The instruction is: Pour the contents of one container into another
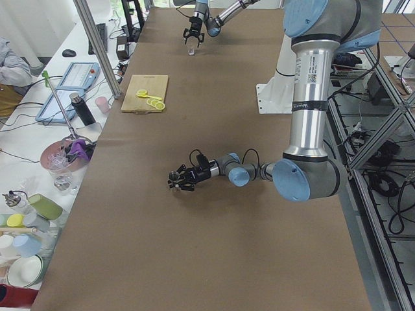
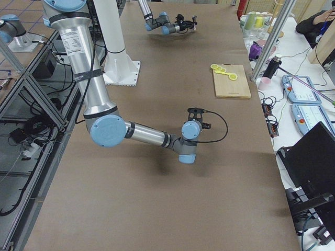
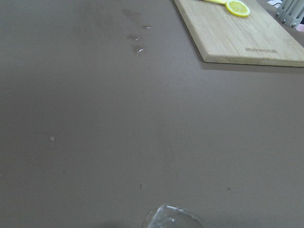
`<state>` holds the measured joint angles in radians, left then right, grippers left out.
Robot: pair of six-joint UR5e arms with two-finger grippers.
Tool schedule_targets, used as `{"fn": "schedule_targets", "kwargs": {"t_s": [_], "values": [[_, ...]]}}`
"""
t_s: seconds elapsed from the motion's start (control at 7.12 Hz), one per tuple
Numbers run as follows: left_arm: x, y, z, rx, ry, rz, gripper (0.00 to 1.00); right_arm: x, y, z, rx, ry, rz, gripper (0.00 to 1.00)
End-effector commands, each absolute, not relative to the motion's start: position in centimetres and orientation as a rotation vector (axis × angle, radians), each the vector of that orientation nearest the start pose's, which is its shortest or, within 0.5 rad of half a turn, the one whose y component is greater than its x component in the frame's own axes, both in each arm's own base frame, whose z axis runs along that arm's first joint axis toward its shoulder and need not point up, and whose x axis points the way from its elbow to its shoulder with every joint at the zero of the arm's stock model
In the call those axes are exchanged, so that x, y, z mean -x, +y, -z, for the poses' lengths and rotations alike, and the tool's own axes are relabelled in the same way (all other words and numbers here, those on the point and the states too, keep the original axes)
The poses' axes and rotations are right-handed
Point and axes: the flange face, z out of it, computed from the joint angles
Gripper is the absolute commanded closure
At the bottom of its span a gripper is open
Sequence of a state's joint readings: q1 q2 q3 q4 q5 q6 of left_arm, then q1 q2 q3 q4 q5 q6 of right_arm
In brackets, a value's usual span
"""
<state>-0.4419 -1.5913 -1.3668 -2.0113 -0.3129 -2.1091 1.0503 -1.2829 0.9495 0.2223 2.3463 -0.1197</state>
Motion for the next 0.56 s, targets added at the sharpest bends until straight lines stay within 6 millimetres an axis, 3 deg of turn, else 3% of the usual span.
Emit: {"fn": "schedule_targets", "kwargs": {"t_s": [0.0,0.42], "values": [[-35.4,-42.0,-66.2,-1.301,0.299,1.001,0.78,20.6,-55.0,-59.1,-1.317,-0.911,1.012,0.00],[-35.7,-42.0,-66.1,-1.300,0.302,1.002,0.47,18.8,-58.6,-55.0,-1.229,-1.040,0.751,0.00]]}}
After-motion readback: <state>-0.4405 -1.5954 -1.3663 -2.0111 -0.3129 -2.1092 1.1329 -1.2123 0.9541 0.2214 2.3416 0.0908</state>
